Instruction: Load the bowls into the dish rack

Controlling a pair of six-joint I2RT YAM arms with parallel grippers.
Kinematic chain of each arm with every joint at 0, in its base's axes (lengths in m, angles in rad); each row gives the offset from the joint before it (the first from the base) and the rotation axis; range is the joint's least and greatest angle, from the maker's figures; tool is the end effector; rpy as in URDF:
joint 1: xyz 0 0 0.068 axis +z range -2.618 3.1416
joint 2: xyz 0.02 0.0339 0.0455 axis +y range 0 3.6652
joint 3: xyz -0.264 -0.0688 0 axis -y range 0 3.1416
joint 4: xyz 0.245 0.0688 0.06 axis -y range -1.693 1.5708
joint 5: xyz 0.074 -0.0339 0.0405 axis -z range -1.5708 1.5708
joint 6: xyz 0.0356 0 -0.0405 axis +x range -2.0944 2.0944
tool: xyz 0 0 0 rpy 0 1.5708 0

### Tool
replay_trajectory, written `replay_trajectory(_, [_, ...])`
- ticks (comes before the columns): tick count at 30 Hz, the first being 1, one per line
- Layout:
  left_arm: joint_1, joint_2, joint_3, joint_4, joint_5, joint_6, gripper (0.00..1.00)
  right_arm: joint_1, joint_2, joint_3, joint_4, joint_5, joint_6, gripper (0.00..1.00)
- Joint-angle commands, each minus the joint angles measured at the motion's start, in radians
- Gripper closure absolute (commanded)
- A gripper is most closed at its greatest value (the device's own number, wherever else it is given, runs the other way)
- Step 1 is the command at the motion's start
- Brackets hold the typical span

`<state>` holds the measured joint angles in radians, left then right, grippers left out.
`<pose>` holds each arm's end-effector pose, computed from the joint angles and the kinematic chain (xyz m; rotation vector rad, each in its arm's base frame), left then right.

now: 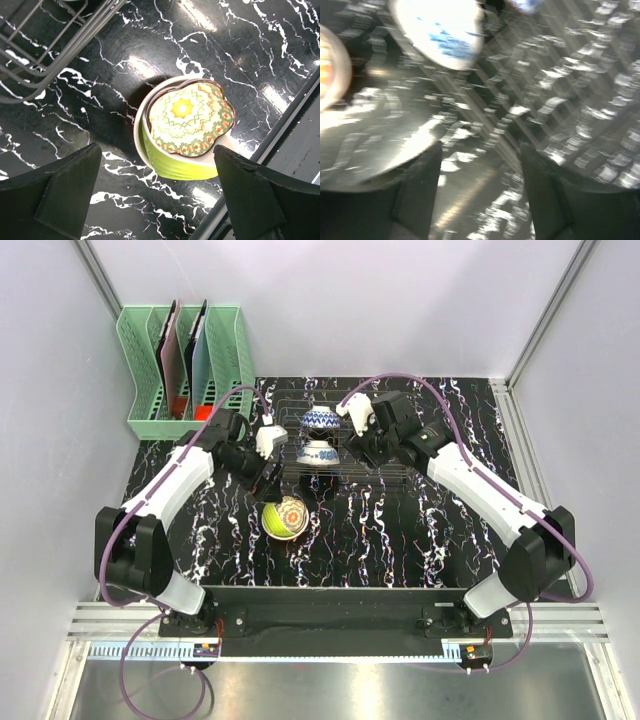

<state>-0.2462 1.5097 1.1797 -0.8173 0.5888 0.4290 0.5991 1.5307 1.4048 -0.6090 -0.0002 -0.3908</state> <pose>0.2839 -0.0917 0.2599 1.0129 2.3779 -0.7282 0.2819 0.1925 0.3326 -1.0964 2.0310 0.1068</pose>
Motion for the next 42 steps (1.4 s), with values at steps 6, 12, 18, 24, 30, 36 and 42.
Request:
replay_trajectory(6, [-0.01, -0.028, 0.021, -0.034, -0.069, 0.024, 0.01, 0.005, 0.078, 0.077, 0.048, -0.497, 0.3, 0.48])
replay_trajectory(12, [-0.01, -0.032, -0.011, -0.042, -0.081, 0.039, 0.01, 0.068, 0.172, 0.114, 0.048, -0.492, 0.316, 0.5])
replay_trajectory(18, [-0.01, -0.022, -0.025, -0.046, -0.078, 0.047, 0.01, 0.106, 0.259, 0.131, 0.048, -0.481, 0.332, 0.5])
replay_trajectory(24, [-0.011, -0.029, -0.035, -0.054, -0.073, 0.053, 0.01, 0.117, 0.327, 0.146, 0.048, -0.477, 0.345, 0.5])
replay_trajectory(30, [-0.008, -0.054, -0.046, -0.057, -0.075, 0.057, 0.01, 0.136, 0.377, 0.157, 0.048, -0.492, 0.363, 0.49])
replay_trajectory(36, [-0.008, -0.112, -0.055, -0.051, -0.067, 0.057, 0.01, 0.16, 0.417, 0.177, 0.048, -0.498, 0.374, 0.48])
replay_trajectory(42, [0.002, -0.164, -0.051, -0.029, -0.043, 0.053, 0.01, 0.183, 0.437, 0.194, 0.048, -0.498, 0.377, 0.49])
